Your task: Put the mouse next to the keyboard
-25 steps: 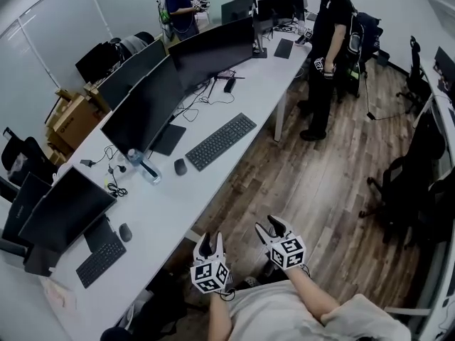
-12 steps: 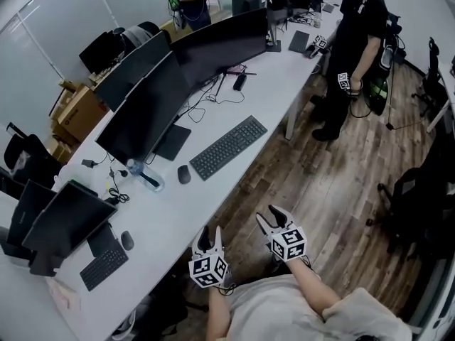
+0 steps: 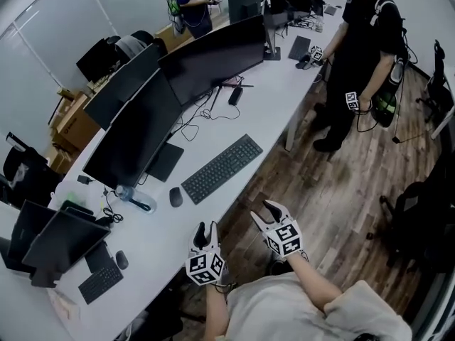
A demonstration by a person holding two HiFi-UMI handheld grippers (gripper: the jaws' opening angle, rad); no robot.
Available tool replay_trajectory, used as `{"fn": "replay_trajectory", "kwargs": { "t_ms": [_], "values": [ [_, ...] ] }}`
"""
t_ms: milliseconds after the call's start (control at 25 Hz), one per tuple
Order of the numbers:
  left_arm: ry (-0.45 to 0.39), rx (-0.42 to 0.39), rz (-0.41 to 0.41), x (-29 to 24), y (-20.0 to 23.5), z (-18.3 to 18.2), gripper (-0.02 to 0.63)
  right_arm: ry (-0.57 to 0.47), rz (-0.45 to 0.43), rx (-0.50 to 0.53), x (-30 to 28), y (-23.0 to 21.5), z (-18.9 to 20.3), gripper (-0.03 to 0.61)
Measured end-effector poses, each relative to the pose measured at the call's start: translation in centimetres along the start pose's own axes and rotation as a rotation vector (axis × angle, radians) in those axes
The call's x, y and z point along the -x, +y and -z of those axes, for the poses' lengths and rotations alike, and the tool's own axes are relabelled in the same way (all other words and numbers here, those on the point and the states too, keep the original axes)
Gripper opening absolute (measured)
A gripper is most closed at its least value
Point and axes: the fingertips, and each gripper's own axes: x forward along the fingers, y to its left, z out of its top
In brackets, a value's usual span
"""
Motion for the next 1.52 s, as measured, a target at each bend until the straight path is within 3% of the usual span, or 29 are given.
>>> {"fn": "replay_trajectory", "kwargs": {
  "t_ms": [200,560,840,1080,1280,1520],
  "values": [
    [0.002,0.008,-0.034,-3.2,-1.2,-0.6,0.161,0.053,-0.024,0.052,-1.2,-3.4,0.5,0.212],
    [0.046,0.026,-0.117,-5.5,-1.4,1.0,0.161,0.109,-0.026,0.032,-2.1,-8.5,2.1,0.212],
    [0.071,0.051,-0.208,-5.4,2.4,1.3,0.161,0.152,-0.048,0.014,-5.2,-8.4,2.8,0.209],
    [0.074,0.115,-0.274,-7.9,7.2,2.0,0.161,0.222,-0.107,0.059,-8.9,-6.7,3.2,0.207],
    [0.053,0.183,-0.316,-11.0,12.0,1.4,0.161,0.256,-0.151,0.09,-13.8,-6.0,1.4,0.207],
    [0.075,0.167,-0.352,-13.9,16.6,0.4,0.161,0.273,-0.182,0.116,-19.0,-4.9,-1.1,0.207]
  ]
}}
